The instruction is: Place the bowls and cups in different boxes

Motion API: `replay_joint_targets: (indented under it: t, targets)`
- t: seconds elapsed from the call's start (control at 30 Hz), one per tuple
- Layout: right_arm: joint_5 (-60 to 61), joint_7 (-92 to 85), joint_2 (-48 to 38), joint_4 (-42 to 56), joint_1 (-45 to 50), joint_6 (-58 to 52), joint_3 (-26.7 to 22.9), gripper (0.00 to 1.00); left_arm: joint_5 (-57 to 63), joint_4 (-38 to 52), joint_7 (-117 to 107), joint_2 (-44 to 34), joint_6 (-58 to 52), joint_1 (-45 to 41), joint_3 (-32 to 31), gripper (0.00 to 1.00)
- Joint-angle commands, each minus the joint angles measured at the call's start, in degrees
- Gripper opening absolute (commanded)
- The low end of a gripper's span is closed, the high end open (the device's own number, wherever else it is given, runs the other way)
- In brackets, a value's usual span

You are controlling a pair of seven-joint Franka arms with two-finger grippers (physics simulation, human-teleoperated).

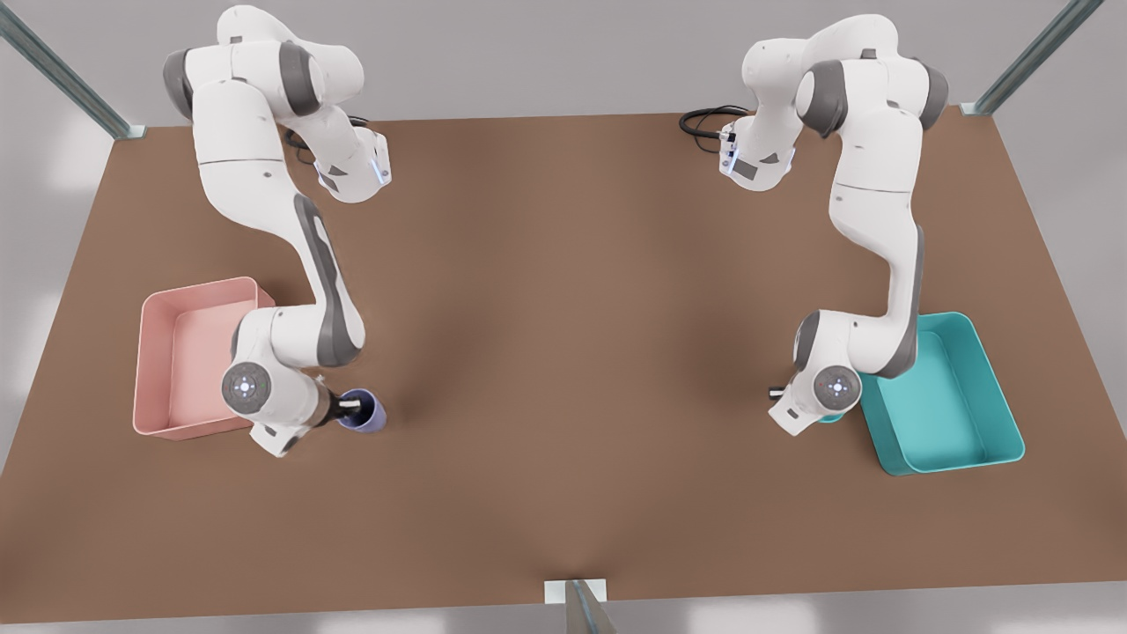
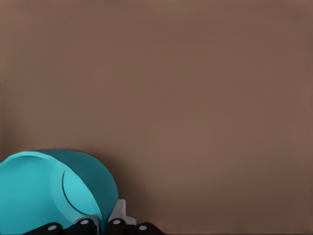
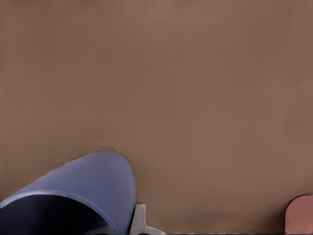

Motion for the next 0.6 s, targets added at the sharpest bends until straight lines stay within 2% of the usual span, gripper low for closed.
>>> replay_joint_targets:
  t: [0.0, 0.1, 0.13, 0.2, 0.33, 0.57]
  targets:
    - [-3.83, -12.84, -4.32, -0.29, -1.74, -10.98, -1.35, 0.21, -0.56, 0.11, -3.07, -1.15, -0.27, -0.68, 0.00, 0.21]
    - [-7.78, -22.25, -9.95, -3.27, -5.52, -13.45, -5.39, 0.21, -0.65, 0.19, -3.07, -7.30, -4.13, -1.56, 0.00, 0.21]
    - [-7.87, -24.97, -10.30, -3.62, -6.57, -15.38, -7.33, 0.21, -0.56, 0.37, -3.07, -10.81, -6.77, -1.56, 0.00, 0.21]
    - [-9.71, -25.94, -14.08, -7.58, -8.59, -16.00, -8.03, 0.21, -0.56, 3.00, -2.54, -16.09, -15.89, 0.02, 0.53, 0.21]
    - [-11.82, -28.40, -11.88, -7.67, -12.73, -12.57, -9.17, 0.21, -0.38, 4.50, 5.89, -14.51, -16.88, 8.72, 0.62, 0.21]
    - [-9.45, -32.54, -0.90, -6.00, -15.45, 0.79, -8.47, 0.21, -0.47, 4.06, 7.56, -6.16, -5.72, 12.50, 5.10, 0.21]
